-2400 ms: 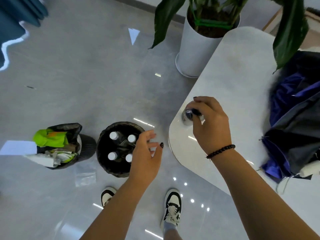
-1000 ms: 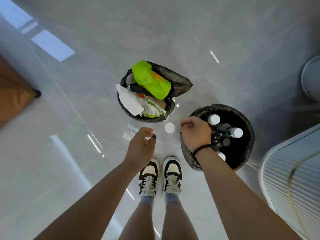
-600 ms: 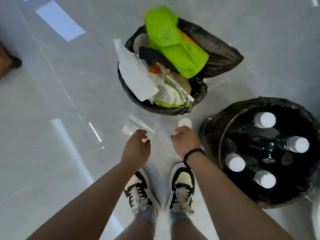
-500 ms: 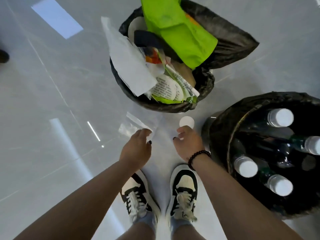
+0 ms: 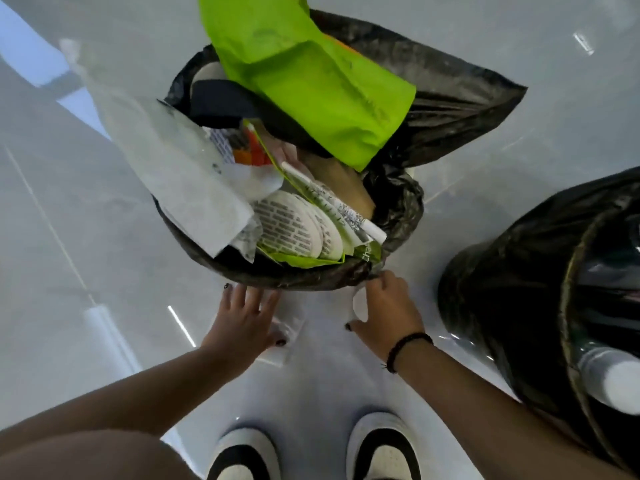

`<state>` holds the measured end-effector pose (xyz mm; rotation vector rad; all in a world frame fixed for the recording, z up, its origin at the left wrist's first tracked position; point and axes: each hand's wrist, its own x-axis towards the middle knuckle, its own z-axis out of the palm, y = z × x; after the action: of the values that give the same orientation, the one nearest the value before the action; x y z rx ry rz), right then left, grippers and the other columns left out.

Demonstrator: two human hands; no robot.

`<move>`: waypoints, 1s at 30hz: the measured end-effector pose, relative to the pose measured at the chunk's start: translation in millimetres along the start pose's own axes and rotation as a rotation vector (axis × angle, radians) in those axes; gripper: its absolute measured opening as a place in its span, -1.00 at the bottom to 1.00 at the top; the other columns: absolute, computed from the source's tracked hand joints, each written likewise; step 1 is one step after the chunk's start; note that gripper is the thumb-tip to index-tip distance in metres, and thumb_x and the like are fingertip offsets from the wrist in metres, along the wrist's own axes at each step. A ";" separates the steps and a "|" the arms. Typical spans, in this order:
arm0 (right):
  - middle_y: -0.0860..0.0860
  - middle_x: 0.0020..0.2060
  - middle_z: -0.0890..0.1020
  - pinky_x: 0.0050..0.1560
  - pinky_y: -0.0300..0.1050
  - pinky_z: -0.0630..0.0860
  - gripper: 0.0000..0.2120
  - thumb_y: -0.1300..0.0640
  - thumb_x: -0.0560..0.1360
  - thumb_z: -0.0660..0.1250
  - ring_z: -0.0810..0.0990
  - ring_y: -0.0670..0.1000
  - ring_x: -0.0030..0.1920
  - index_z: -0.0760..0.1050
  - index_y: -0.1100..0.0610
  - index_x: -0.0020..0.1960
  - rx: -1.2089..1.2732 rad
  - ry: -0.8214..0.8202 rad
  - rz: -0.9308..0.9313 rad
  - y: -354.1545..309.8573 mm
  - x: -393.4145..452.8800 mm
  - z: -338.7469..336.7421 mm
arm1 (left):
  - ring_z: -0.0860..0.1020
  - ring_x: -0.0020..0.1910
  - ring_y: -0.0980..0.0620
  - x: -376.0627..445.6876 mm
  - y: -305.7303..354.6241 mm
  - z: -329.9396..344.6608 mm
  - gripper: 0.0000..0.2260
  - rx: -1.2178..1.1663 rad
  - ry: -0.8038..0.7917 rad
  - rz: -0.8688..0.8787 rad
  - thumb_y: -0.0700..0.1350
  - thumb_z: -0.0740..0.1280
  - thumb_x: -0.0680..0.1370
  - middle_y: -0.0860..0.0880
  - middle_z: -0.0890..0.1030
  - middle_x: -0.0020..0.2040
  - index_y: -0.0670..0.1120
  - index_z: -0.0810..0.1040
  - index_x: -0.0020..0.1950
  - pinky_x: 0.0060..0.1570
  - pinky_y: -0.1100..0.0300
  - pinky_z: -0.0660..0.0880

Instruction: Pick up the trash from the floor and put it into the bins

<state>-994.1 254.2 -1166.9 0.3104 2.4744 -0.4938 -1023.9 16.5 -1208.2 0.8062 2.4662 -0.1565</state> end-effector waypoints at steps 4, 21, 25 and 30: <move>0.06 0.19 0.38 0.02 -0.10 0.38 -0.53 0.08 0.42 0.43 0.32 0.08 0.18 0.33 0.07 0.25 -0.028 0.046 -0.040 11.1 6.0 10.2 | 0.57 0.12 -0.25 7.9 -2.9 -16.9 -0.14 0.109 0.043 0.221 0.20 0.58 0.16 -0.19 0.58 0.19 -0.19 0.44 0.34 0.12 -0.16 0.49; -0.02 0.15 0.35 0.05 -0.34 0.41 -0.50 0.23 0.41 0.44 0.46 0.11 0.15 0.36 0.15 0.30 0.447 0.119 -0.020 22.4 32.2 7.7 | 0.51 0.15 0.03 54.5 22.1 -81.8 -0.73 -0.138 -0.249 0.376 0.05 0.29 0.56 0.03 0.53 0.16 -0.01 0.49 0.21 0.06 0.23 0.41; 0.07 0.18 0.33 0.12 -0.14 0.40 -0.54 0.12 0.31 0.54 0.38 0.09 0.16 0.45 0.13 0.13 0.335 0.226 0.090 26.8 29.8 6.6 | 0.52 -0.04 0.10 58.2 31.0 -88.1 -0.83 -0.331 -0.289 0.339 0.07 0.30 0.56 0.08 0.54 -0.04 0.04 0.46 0.07 -0.10 0.36 0.41; 0.07 0.25 0.35 0.24 -0.17 0.29 -0.65 0.12 0.32 0.53 0.27 0.09 0.28 0.49 0.11 0.03 0.334 0.355 0.049 28.7 33.9 6.1 | 0.50 -0.03 0.03 60.8 43.6 -84.9 -0.82 -0.647 -0.352 0.180 -0.10 0.32 0.55 0.04 0.44 -0.05 -0.11 0.42 0.11 -0.14 0.25 0.45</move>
<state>-1008.8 281.3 -1199.5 0.6388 2.7085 -0.9000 -1078.6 105.9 -1165.7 0.6360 1.9190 0.4997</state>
